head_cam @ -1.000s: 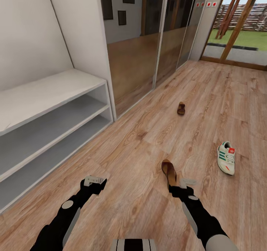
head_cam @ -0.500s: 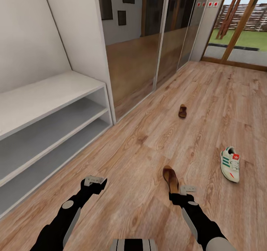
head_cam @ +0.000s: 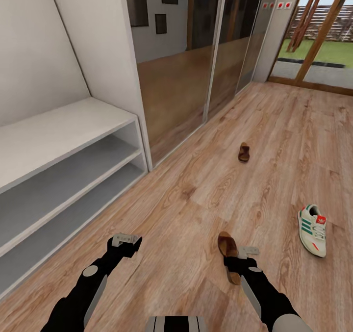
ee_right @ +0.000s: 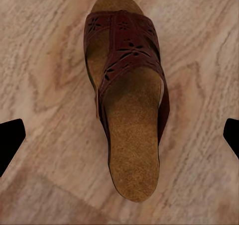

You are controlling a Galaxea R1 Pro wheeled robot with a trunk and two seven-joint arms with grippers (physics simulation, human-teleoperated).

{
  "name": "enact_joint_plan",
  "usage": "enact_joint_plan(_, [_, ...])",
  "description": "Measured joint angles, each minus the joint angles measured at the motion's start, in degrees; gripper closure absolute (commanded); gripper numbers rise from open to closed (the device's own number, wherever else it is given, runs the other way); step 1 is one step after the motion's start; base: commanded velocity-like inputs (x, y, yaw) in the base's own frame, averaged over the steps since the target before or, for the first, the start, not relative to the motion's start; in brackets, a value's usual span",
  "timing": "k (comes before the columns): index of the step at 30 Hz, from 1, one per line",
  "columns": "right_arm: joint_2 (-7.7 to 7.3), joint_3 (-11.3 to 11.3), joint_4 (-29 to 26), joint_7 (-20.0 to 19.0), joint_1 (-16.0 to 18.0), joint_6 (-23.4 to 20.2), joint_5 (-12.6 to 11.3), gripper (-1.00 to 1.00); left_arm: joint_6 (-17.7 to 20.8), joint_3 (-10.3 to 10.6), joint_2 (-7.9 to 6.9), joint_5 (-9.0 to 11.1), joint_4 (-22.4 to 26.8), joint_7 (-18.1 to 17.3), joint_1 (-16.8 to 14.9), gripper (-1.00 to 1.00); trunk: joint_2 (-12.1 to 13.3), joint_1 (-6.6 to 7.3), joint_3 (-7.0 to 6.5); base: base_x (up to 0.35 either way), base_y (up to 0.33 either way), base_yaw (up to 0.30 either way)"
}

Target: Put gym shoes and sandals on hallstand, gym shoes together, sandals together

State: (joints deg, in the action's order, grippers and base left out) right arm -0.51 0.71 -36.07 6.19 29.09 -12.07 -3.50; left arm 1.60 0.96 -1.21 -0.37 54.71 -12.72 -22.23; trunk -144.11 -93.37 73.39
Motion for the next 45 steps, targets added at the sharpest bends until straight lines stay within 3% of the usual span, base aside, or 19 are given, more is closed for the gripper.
enact_joint_plan(20, [0.08, 0.0, 0.05, 0.0, 0.0, -0.03, 0.01, -1.0, -0.17, 0.09, 0.01, -0.06, -0.02, 0.01, 0.0, -1.0, 0.0, -0.01, 0.0, 0.158, -0.052, 0.0])
enact_joint_plan(45, [0.09, 0.03, 0.12, 0.0, 0.0, 0.06, 0.01, -1.0, -0.25, 0.12, 0.01, -0.03, 0.36, -0.23, 0.03, -1.0, 0.0, -0.02, 0.0, 0.029, -0.018, 0.0])
